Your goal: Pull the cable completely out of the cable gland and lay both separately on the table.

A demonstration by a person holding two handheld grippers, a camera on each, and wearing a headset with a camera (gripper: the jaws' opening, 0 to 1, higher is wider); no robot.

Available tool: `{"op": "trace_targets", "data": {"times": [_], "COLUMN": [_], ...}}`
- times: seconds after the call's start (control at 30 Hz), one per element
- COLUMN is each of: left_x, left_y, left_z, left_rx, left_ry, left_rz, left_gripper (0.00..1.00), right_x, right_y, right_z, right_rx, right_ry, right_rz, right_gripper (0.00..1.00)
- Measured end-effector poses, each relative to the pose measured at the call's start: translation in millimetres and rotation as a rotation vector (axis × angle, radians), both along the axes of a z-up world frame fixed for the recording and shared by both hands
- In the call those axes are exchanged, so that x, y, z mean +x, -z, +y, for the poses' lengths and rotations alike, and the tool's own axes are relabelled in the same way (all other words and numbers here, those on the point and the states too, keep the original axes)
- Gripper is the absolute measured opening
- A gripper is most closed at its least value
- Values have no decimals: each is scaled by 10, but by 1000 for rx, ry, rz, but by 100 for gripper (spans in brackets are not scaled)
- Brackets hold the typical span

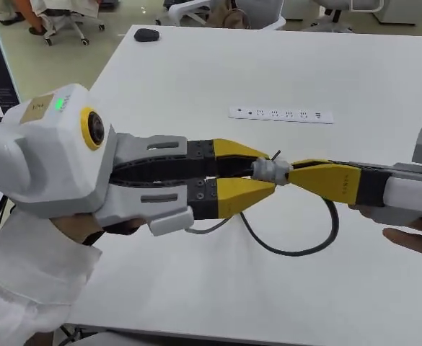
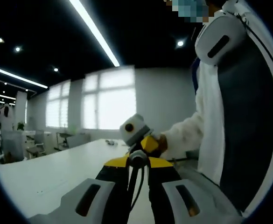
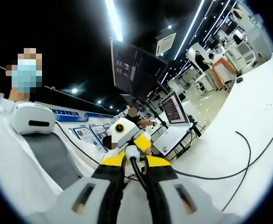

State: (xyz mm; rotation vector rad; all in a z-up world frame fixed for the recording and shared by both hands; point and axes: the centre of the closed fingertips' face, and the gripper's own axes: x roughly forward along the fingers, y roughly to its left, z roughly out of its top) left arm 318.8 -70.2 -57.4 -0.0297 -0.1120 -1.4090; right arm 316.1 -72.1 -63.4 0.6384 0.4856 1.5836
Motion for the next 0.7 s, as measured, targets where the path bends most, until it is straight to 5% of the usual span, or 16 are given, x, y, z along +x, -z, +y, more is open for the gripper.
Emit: {"op": "trace_targets", "data": {"times": [0.27, 0.33, 0.37, 0.4, 0.5, 0.7], "left_x": [-3, -1, 5, 6, 32, 40], "left_y": [3, 1, 0, 8, -4, 30], "left_z": [-6, -4, 2, 6, 21, 36], "left_rx": [0, 1, 0, -11, -17, -53], "left_ry": [14, 15, 16, 25, 25, 56], "left_rz": [-2, 5, 21, 103, 104, 282], "left_gripper": [16, 16, 16, 16, 16, 15], "right_x": [-76, -81, -83, -90, -100, -81], "right_y": [-31, -30, -35, -40, -56, -26], "right_z": [40, 51, 56, 66, 86, 84], "right_rx": [-31, -58, -67, -79, -88, -142], "right_ry": [-31, -20, -14, -9, 5, 19], "right_rz": [6, -64, -93, -120, -171, -392], "right_gripper": [10, 10, 10, 10, 9, 9]}}
